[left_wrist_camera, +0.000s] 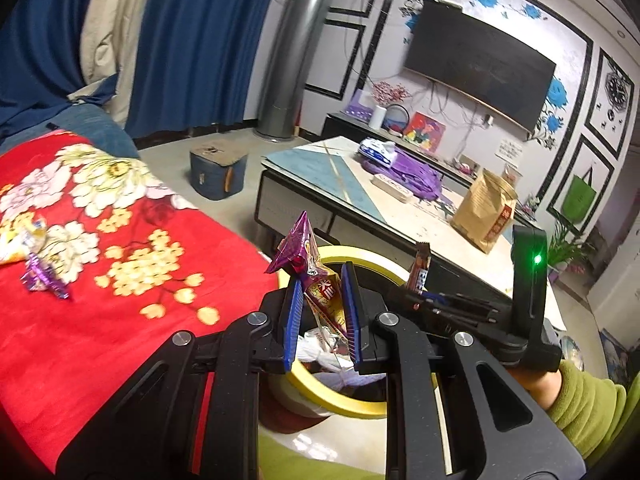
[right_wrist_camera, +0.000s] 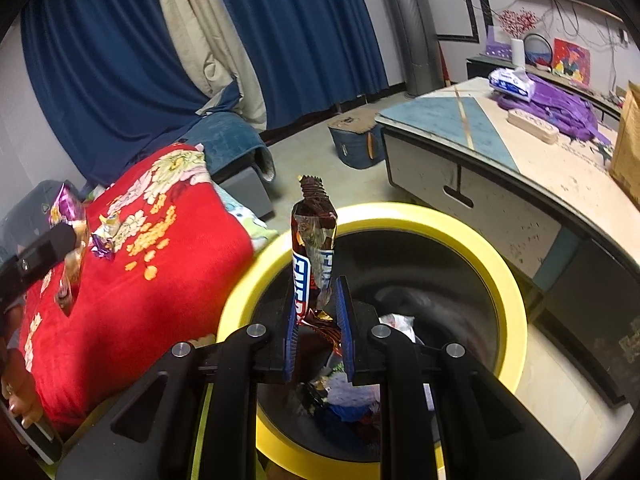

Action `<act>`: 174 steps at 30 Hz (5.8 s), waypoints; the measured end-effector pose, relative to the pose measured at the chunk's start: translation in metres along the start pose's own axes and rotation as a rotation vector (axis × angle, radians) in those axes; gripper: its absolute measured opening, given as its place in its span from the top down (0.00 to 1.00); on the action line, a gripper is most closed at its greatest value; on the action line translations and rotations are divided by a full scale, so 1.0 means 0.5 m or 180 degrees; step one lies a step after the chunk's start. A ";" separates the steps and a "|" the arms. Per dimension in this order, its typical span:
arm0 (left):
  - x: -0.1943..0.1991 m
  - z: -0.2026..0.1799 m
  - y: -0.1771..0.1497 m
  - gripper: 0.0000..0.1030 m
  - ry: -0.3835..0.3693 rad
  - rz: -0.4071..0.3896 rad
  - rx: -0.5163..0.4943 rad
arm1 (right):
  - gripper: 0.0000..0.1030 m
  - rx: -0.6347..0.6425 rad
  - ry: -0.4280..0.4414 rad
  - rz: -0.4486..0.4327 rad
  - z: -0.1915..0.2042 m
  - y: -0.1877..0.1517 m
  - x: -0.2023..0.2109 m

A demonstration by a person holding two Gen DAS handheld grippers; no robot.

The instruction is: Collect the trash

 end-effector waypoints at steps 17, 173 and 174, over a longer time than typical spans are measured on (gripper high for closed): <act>-0.103 -0.062 -0.035 0.85 -0.0208 0.0345 -0.0149 | 0.78 -0.0346 -0.0124 0.0184 -0.081 -0.068 -0.016; 0.171 0.342 0.065 0.96 0.0788 -0.0599 0.1149 | 0.96 0.0947 0.1531 0.0166 0.522 0.212 -0.195; 0.169 0.333 0.068 0.96 0.0764 -0.0598 0.1118 | 0.96 0.0917 0.1510 0.0147 0.507 0.214 -0.187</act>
Point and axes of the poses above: each gripper's, at about its wrist camera, not at the fingertips, and x roughly against the way its jaws point, z to its left, y to its top, the point moved 4 cm from there along -x, roughly the way its jaws point, and after that the axes turned 13 degrees about -z, right-handed, at the moved point
